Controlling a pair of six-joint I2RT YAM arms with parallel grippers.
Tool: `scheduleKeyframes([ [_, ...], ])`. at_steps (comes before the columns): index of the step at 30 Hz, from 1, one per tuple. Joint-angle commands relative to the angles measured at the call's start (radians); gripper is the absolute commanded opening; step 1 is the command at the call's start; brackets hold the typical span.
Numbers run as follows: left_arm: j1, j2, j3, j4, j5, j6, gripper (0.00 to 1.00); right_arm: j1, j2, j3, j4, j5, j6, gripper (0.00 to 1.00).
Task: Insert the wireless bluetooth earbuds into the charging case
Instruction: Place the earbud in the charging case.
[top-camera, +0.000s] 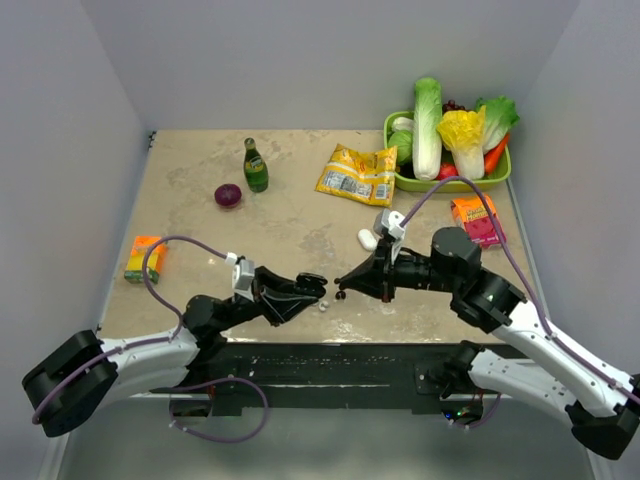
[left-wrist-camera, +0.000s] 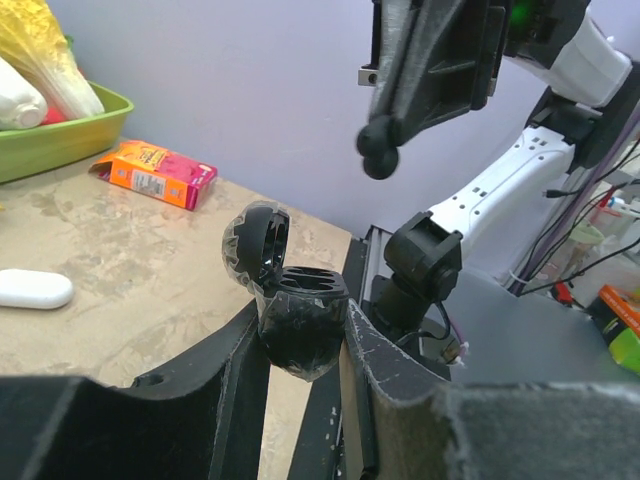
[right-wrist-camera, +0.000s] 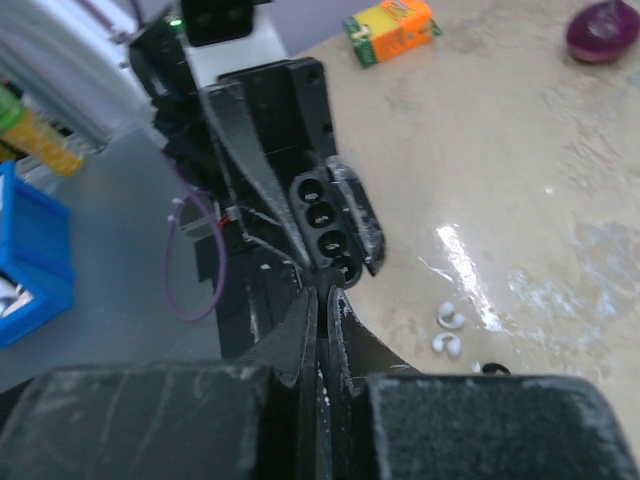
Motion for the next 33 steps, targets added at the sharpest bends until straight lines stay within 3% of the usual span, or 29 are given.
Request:
scheduleKeyframes([
  [1,0.016,-0.015,-0.24,0.488,0.074,-0.033,0.0,0.009,-0.063,-0.034,0.084,-0.183,-0.06,0.0],
  [4,0.018,-0.006,-0.24,0.488,0.1,-0.04,0.0,0.013,-0.085,-0.028,0.068,-0.192,-0.083,0.0],
  [9,0.018,0.063,-0.196,0.49,0.189,-0.057,0.0,0.05,0.015,0.044,-0.073,-0.171,-0.157,0.0],
  [18,0.016,0.253,-0.116,0.619,0.314,-0.114,0.0,0.127,0.087,0.049,-0.049,-0.088,-0.16,0.0],
  [33,-0.007,0.149,-0.127,0.619,0.271,0.041,0.0,0.157,0.128,0.052,-0.055,-0.126,-0.149,0.0],
])
